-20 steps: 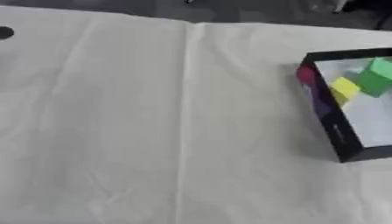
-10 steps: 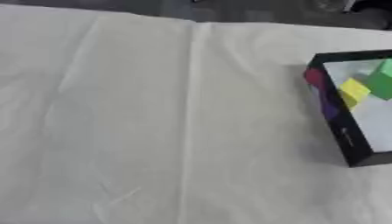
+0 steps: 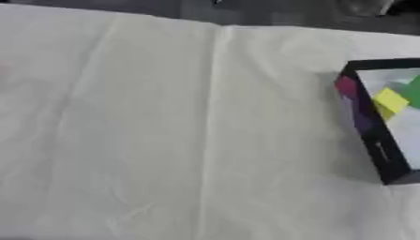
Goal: Pick up the objects with one hand, pass them to the other hand, and then place them into the box on the other side of the table.
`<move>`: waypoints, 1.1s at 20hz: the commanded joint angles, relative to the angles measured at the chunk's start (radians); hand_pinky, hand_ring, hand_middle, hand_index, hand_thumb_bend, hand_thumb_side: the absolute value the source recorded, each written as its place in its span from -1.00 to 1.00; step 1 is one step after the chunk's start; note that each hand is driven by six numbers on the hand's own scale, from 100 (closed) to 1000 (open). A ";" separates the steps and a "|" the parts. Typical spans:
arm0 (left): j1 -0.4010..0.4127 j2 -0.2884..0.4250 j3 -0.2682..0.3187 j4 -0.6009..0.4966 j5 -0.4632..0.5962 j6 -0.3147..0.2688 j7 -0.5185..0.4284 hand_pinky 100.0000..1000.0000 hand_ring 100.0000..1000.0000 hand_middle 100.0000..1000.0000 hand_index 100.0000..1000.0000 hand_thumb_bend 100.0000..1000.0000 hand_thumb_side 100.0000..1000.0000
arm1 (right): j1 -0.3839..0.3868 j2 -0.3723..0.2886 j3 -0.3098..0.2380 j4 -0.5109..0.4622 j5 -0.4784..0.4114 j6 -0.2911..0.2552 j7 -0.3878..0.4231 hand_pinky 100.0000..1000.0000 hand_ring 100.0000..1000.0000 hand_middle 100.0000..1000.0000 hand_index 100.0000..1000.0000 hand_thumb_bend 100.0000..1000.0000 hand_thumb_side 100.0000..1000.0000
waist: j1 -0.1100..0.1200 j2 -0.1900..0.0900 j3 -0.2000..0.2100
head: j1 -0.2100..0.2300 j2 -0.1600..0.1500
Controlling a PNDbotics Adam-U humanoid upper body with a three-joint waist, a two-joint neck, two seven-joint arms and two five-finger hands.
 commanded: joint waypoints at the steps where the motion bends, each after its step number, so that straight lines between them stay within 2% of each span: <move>1: -0.003 0.054 0.020 -0.004 0.012 0.001 -0.007 0.70 0.68 0.56 0.67 0.10 0.45 | 0.000 -0.018 -0.014 -0.015 0.010 0.017 -0.023 0.25 0.47 0.49 0.50 -0.08 -1.00 | 0.015 -0.002 -0.001 | 0.024 -0.023; 9: 0.009 0.053 0.020 -0.001 0.014 -0.001 -0.010 0.70 0.68 0.54 0.63 0.12 0.44 | 0.009 0.000 -0.013 -0.015 0.016 0.021 -0.024 0.25 0.47 0.49 0.51 -0.09 -0.98 | 0.010 0.003 0.000 | 0.051 -0.035; 22: 0.012 0.039 0.026 0.020 -0.027 0.023 0.024 0.68 0.67 0.51 0.59 -0.12 -0.23 | 0.007 0.009 -0.008 -0.015 0.025 0.021 -0.020 0.26 0.47 0.49 0.51 -0.10 -0.97 | 0.010 0.016 -0.006 | 0.064 -0.044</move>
